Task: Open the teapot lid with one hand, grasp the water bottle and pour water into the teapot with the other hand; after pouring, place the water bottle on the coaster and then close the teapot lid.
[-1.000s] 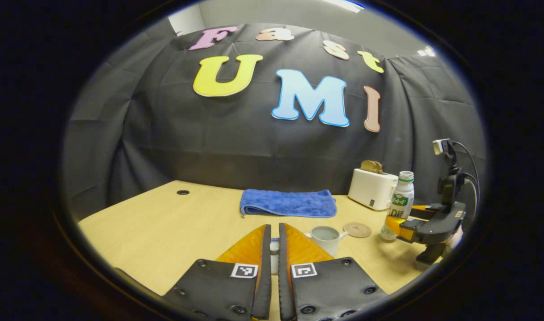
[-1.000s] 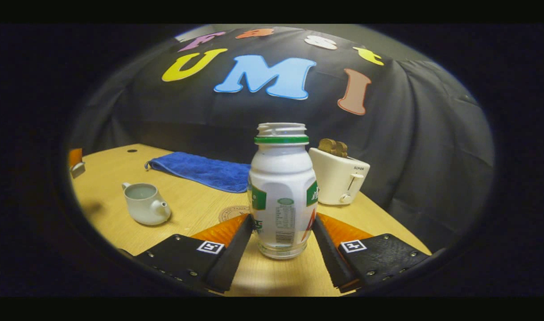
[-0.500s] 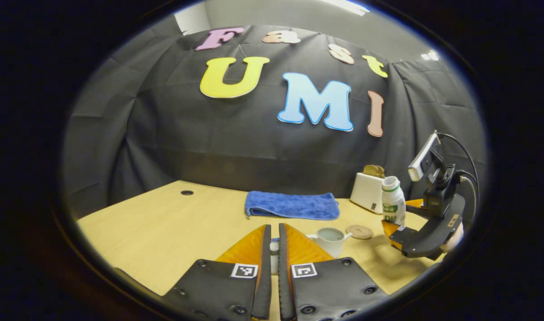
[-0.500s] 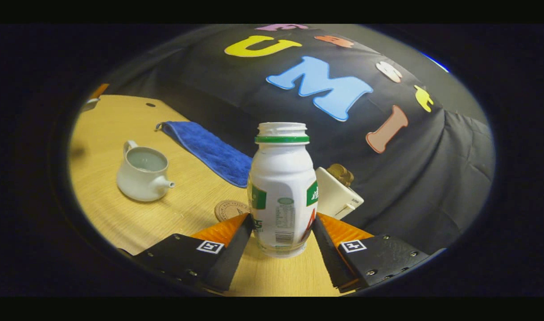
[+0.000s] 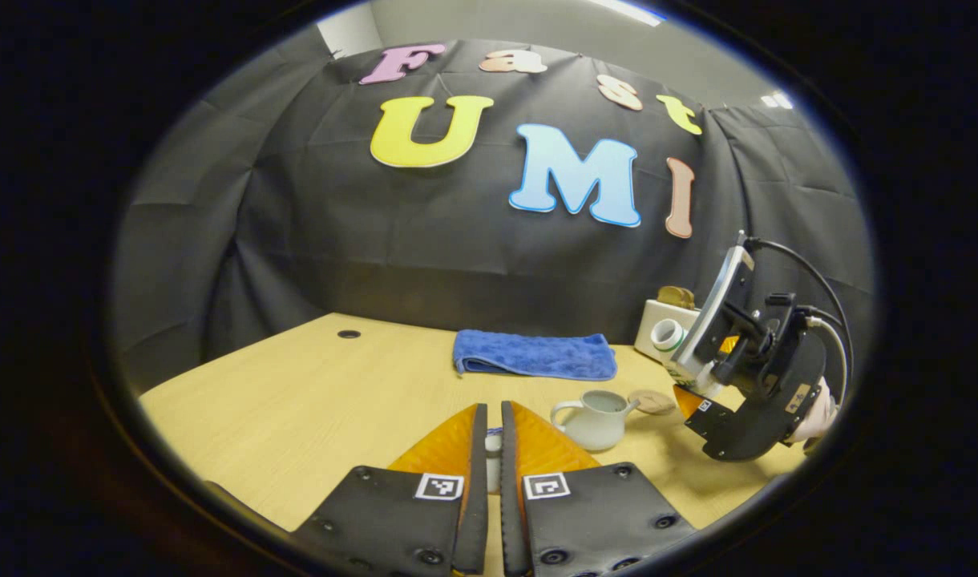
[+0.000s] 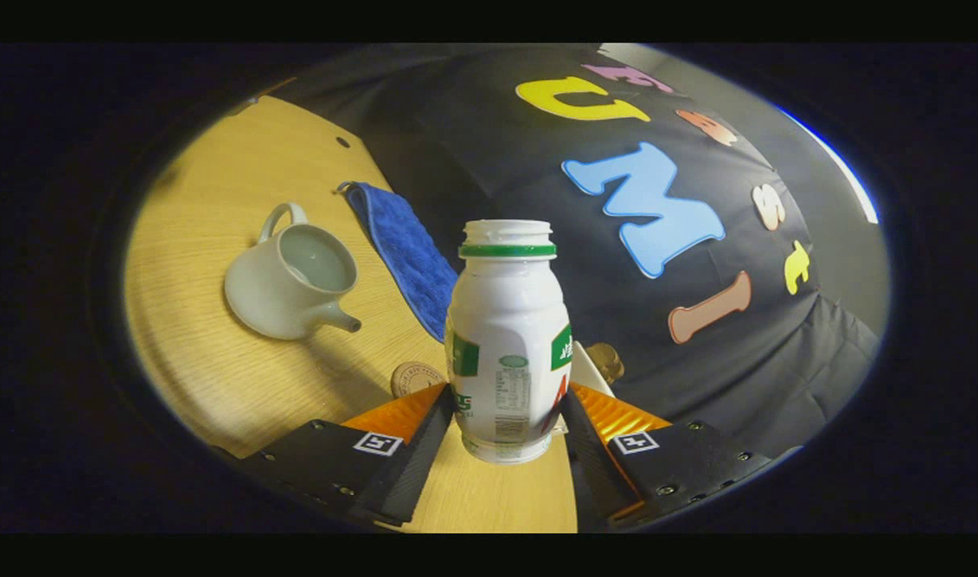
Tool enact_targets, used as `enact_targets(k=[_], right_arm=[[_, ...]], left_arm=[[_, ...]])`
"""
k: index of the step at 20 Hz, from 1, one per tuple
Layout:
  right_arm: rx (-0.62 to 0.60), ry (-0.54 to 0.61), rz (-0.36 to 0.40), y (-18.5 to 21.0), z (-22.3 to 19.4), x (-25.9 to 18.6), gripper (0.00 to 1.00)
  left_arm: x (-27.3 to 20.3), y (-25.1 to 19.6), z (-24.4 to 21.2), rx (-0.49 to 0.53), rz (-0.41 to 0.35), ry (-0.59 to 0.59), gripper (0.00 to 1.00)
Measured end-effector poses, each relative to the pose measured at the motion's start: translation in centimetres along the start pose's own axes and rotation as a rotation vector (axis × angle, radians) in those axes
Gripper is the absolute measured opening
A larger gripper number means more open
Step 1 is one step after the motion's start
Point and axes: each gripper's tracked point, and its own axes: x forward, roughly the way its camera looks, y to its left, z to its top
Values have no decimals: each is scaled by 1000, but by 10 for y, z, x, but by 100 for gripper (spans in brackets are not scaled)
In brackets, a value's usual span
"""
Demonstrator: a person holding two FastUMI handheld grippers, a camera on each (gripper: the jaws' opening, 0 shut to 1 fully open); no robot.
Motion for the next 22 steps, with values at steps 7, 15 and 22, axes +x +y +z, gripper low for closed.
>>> enact_targets(k=[7, 15, 22], right_arm=[[-165, -6, -21, 8, 10, 1, 80], [-302, -3, -77, -6, 13, 1, 80], [-400, -19, -109, -15, 17, 2, 80]], left_arm=[[-11, 27, 18, -15, 42, -36, 17], [-20, 44, 33, -33, 65, -66, 14], [-23, 49, 37, -32, 70, -72, 13]])
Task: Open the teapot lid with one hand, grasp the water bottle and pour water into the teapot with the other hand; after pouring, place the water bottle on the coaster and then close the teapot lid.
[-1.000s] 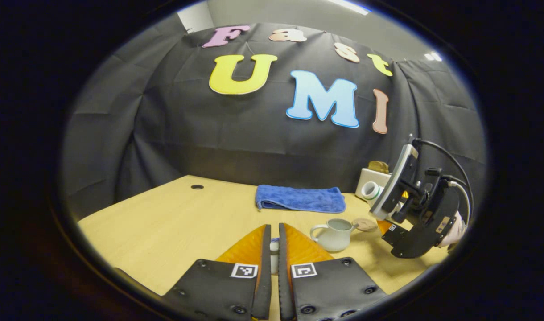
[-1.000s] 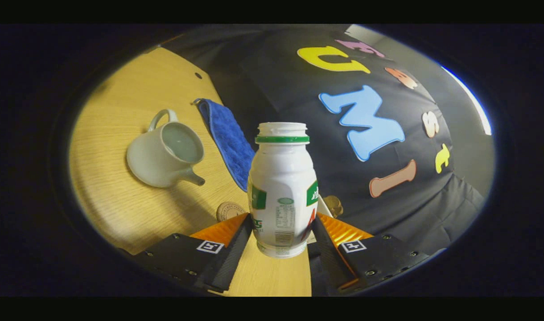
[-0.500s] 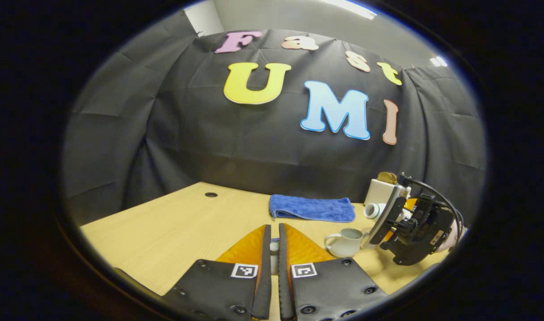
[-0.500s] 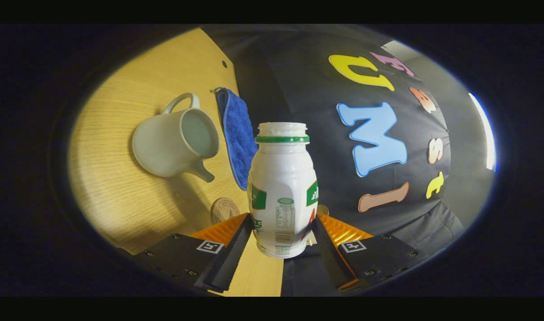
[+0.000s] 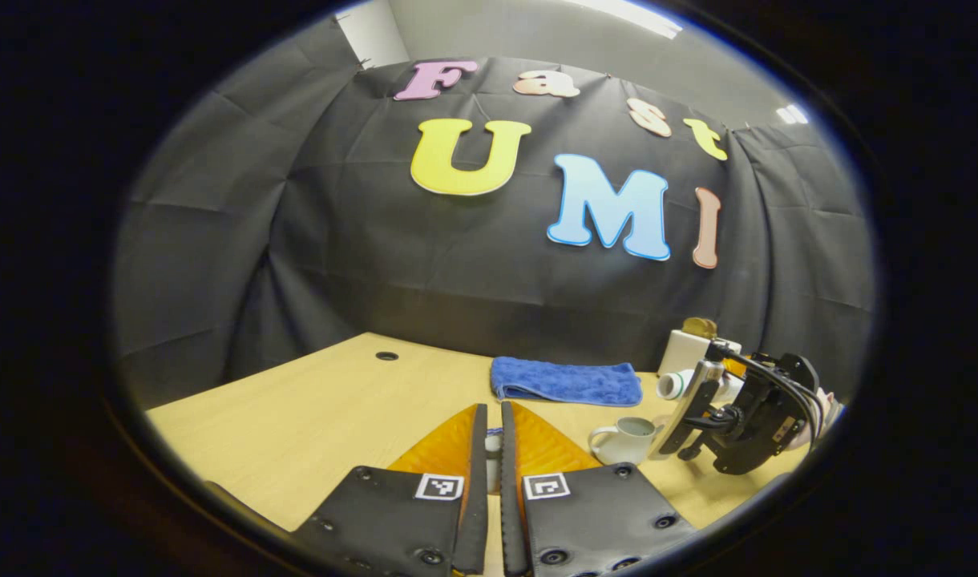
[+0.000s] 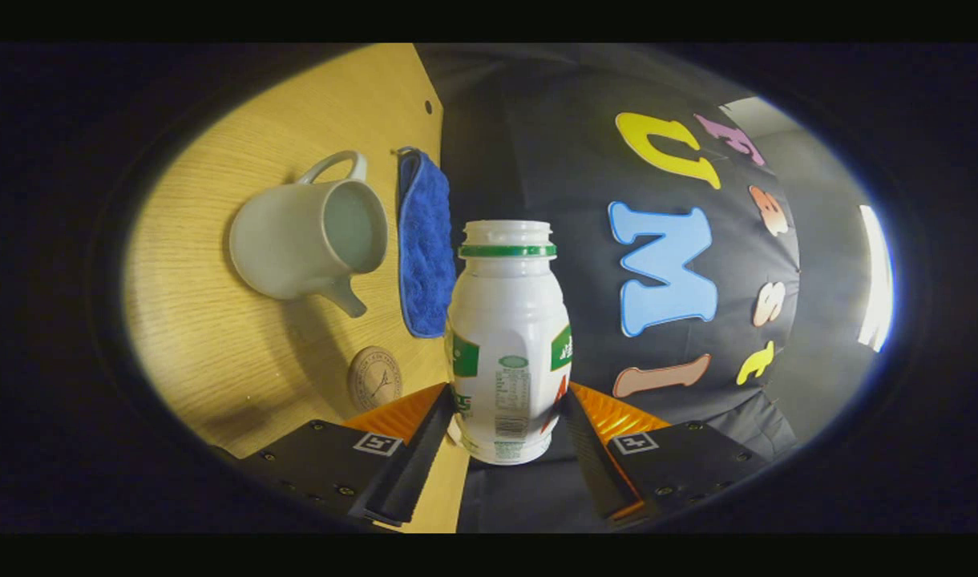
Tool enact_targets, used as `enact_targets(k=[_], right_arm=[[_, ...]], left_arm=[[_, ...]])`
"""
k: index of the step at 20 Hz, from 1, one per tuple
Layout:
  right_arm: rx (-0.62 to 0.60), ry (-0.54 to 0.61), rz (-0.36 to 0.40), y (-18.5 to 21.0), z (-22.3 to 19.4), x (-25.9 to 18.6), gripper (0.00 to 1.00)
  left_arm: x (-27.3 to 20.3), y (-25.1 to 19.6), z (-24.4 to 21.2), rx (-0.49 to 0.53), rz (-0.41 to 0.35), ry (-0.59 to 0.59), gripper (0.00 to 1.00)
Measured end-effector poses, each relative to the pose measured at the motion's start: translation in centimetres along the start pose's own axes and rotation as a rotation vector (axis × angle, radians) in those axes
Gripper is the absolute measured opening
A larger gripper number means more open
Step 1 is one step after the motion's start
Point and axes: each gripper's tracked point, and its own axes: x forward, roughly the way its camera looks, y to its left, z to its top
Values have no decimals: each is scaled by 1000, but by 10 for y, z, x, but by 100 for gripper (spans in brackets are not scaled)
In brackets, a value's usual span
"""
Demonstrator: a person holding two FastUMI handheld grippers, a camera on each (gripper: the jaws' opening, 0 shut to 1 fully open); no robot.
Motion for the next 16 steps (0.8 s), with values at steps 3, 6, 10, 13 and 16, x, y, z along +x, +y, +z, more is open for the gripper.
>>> enact_targets(k=[3, 6, 10, 13, 16], right_arm=[[-37, -10, -8, -2, 2, 0, 80], [-65, -19, -18, -5, 3, 1, 80], [-104, -25, -26, -7, 3, 3, 80], [-132, -34, -31, -9, 5, 2, 80], [-154, -40, -39, -11, 5, 4, 80]], left_arm=[[-1, 2, 0, 0, 3, -1, 16], [-2, 6, 2, -2, 8, -2, 13], [-1, 9, 2, -8, 10, -2, 13], [-2, 11, 5, -7, 14, -5, 13], [-3, 13, 5, -10, 14, -6, 17]])
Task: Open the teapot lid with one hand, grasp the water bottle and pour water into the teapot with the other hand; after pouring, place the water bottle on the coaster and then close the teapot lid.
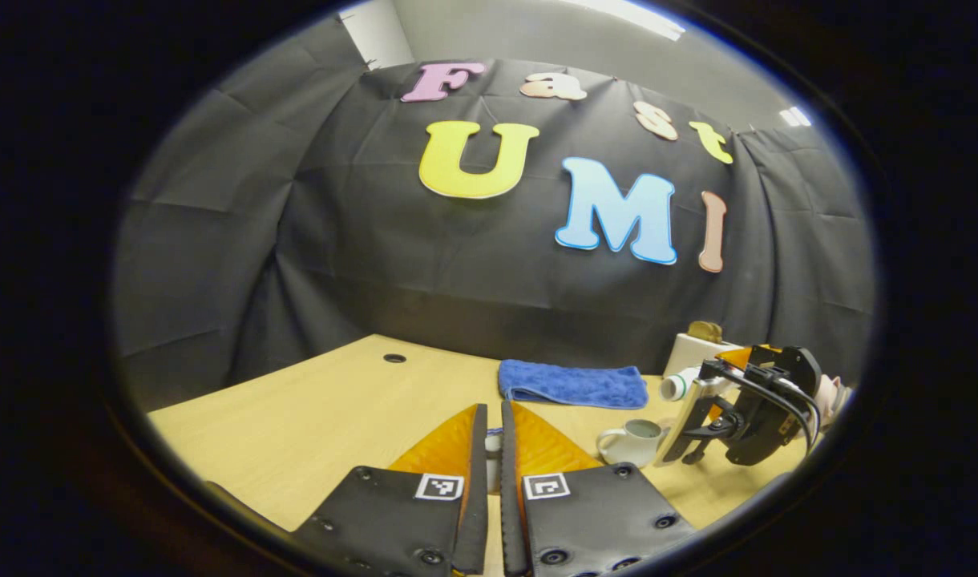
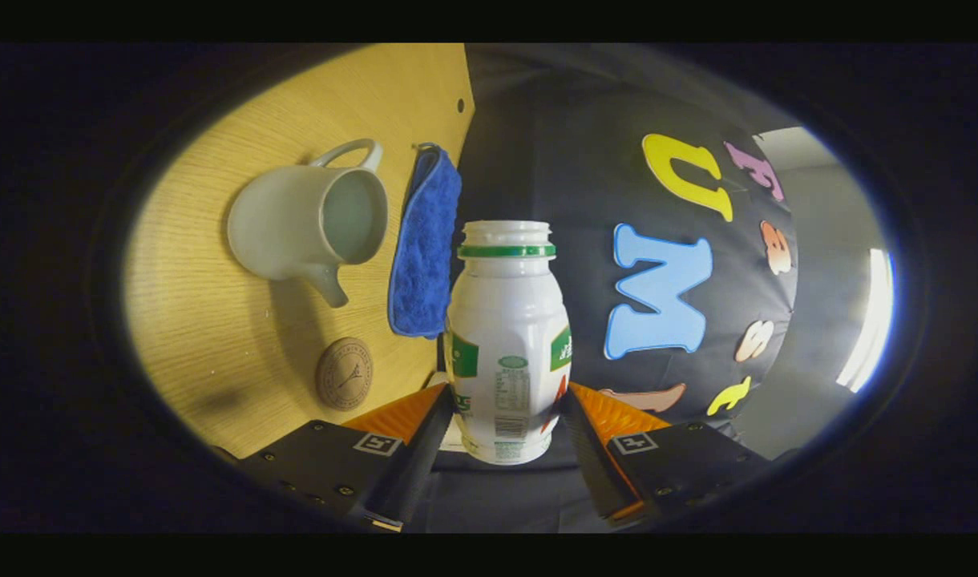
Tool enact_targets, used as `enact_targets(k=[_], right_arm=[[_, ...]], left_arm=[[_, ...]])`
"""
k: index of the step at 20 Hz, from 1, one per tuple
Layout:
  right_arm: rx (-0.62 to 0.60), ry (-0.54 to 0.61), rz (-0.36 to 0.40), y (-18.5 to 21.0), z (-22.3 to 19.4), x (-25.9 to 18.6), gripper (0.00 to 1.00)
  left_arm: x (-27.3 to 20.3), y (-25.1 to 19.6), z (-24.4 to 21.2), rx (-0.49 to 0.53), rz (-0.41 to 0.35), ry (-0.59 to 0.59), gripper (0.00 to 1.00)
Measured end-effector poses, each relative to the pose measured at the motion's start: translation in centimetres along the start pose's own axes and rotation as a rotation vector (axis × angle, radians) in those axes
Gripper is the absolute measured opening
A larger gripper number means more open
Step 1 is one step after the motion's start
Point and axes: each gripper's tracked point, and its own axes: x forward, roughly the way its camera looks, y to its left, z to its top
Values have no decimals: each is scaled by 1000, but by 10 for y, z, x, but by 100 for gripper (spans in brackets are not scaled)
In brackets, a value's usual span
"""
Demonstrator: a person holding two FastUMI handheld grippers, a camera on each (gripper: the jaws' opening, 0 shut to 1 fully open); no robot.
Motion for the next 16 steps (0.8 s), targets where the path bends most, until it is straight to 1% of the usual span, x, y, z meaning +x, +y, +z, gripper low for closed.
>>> enact_targets(k=[11, 16], right_arm=[[-76, -25, -33, -10, 0, 5, 80], [-92, -27, -43, -21, -3, 9, 80]], left_arm=[[-1, 6, 0, 0, 8, 2, 17], [0, 6, -1, 0, 8, 4, 17]])
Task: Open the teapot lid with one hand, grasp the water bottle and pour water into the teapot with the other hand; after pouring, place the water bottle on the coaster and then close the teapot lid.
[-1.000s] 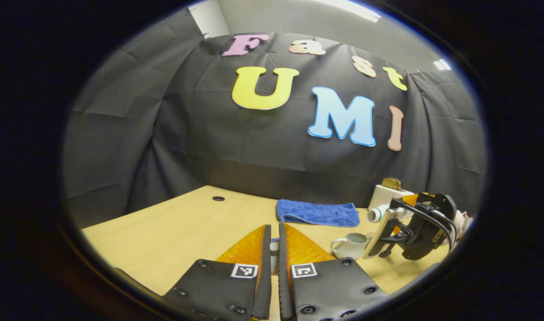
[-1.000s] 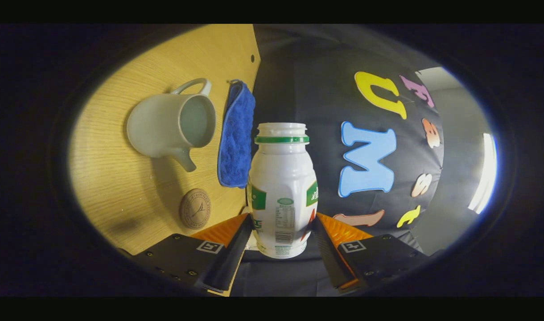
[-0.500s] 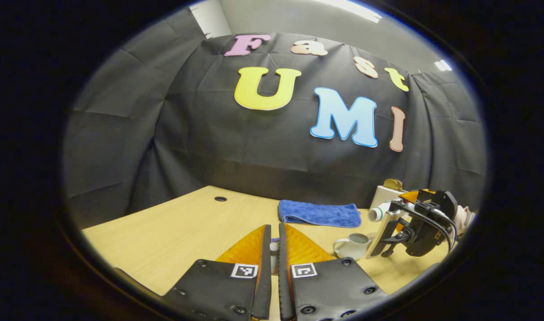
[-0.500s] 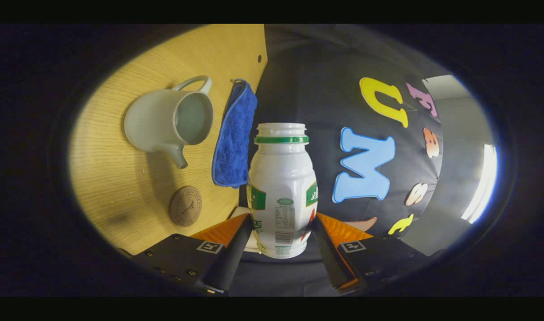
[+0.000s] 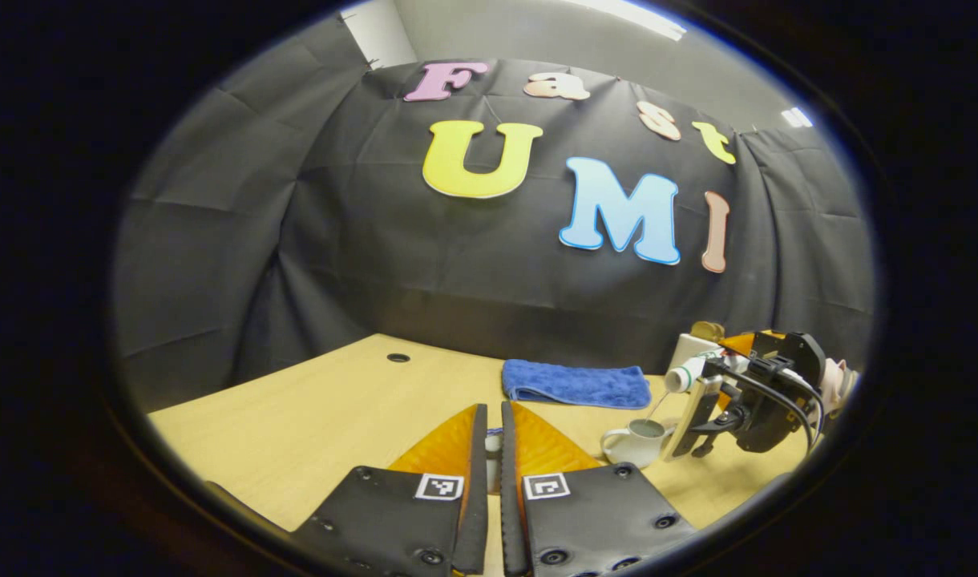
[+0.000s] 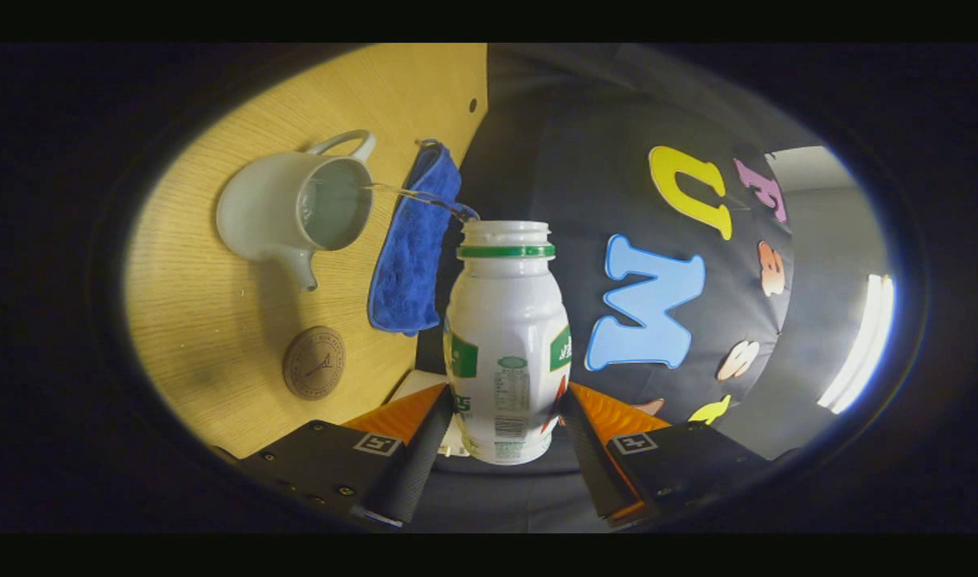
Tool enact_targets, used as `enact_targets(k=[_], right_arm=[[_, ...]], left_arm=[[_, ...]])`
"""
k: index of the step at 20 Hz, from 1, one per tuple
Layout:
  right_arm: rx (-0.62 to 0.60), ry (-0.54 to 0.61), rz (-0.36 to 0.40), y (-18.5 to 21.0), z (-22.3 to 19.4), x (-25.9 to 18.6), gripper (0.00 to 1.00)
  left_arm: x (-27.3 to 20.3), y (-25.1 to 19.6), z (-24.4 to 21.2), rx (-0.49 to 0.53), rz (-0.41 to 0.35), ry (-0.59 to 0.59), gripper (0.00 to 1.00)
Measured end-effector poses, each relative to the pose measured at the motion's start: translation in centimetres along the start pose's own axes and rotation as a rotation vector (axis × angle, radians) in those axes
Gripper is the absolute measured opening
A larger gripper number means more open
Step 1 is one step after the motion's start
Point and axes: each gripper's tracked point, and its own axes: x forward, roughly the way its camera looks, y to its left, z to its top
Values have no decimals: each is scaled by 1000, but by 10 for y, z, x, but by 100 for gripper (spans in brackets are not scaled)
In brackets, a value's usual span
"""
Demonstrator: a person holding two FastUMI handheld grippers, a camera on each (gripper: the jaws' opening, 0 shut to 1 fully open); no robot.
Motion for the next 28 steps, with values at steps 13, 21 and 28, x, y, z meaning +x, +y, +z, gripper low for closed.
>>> enact_targets(k=[13, 21, 28], right_arm=[[-48, -13, -18, -13, -5, 4, 80], [-81, -16, -23, -16, -14, 6, 80], [-114, -24, -22, -18, -14, 9, 80]], left_arm=[[2, 1, 2, 1, 4, 13, 17], [3, 1, -1, 5, 2, 22, 17], [5, 4, -2, 9, 4, 29, 13]])
